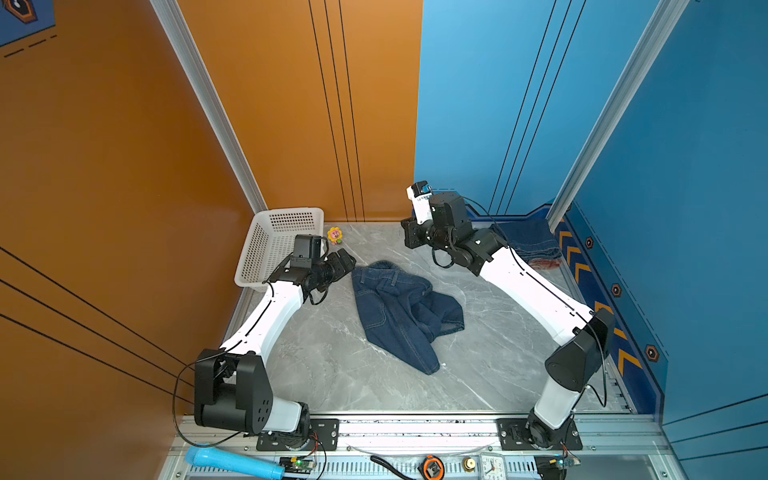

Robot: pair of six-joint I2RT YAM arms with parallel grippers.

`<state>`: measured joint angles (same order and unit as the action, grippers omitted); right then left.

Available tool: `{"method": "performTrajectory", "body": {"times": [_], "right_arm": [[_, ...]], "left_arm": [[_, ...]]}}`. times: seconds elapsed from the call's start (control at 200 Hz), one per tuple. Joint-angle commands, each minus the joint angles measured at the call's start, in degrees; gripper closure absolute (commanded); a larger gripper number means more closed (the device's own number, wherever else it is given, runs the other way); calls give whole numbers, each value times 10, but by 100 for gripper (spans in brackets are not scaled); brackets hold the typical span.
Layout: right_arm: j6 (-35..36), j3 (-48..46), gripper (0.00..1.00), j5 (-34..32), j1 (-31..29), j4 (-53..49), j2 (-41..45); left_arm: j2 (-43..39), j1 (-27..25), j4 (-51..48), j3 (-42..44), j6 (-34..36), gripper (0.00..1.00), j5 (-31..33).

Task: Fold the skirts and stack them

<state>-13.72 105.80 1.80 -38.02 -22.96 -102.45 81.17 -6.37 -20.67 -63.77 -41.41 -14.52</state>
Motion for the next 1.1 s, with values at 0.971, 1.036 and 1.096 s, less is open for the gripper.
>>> {"method": "performTrajectory", "body": {"times": [0.971, 1.036, 1.096], "right_arm": [[-128, 161, 100, -40, -17, -108, -331], [-113, 166, 100, -41, -18, -108, -301], [-96, 166, 100, -39, -18, -104, -270]], "left_arm": [[-30, -10, -19, 29, 30, 9, 27], [-32, -7, -19, 29, 30, 9, 28], [-34, -6, -19, 30, 30, 9, 29]]}}
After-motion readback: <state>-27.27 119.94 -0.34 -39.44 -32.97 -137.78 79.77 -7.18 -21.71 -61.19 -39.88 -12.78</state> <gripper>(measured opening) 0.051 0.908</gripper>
